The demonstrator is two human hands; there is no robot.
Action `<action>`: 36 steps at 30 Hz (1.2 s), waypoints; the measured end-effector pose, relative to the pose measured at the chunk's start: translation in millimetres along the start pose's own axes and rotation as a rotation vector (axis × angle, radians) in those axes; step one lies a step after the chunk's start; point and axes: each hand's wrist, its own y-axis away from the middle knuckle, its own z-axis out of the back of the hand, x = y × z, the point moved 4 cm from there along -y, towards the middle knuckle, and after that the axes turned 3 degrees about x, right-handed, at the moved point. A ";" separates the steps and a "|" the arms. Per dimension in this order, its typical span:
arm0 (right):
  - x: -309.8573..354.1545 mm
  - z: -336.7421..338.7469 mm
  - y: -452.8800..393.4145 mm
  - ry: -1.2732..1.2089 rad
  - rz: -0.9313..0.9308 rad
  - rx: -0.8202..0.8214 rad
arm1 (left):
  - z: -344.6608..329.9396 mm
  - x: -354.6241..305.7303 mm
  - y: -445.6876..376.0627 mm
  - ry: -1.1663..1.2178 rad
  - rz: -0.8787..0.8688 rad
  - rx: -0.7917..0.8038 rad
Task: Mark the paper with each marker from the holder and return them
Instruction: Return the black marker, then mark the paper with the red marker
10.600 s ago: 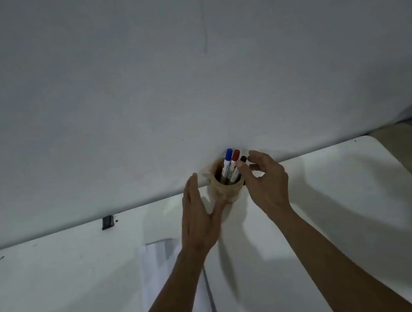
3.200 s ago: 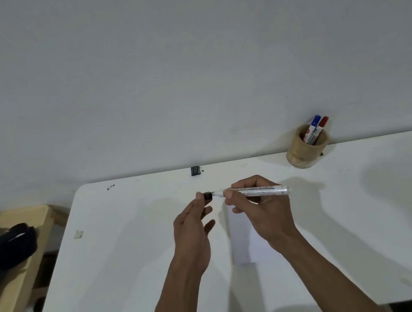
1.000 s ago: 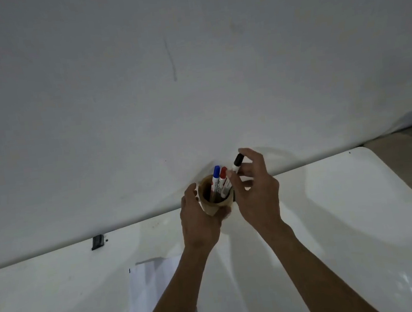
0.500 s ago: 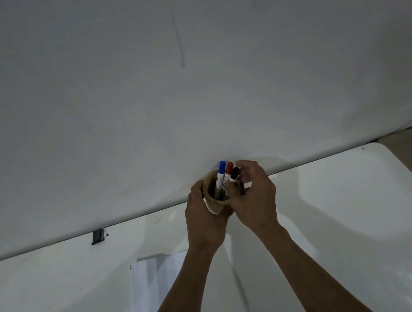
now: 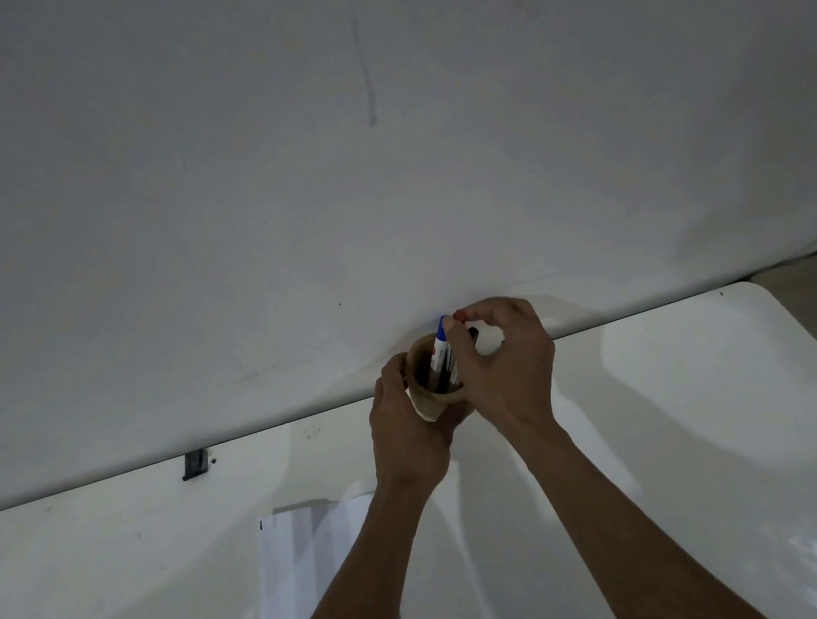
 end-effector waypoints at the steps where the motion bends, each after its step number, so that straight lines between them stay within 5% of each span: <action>1: 7.8 4.1 -0.7 -0.019 0.021 -0.016 | 0.2 -0.9 0.3 -0.004 0.004 0.007; 15: 73.9 101.4 3.6 -0.488 0.004 -0.214 | 3.1 -8.4 5.2 -0.071 0.052 0.016; 25: 15.1 59.8 72.5 -0.400 -0.359 0.155 | 37.9 -0.7 25.2 -0.239 0.095 0.016; 29: 24.9 41.0 110.7 -0.176 -0.301 0.379 | 89.2 -10.0 66.6 -0.119 0.024 -0.060; 36: 80.0 9.8 173.2 -0.152 -0.211 0.578 | 161.6 -3.0 133.7 -0.112 -0.050 0.109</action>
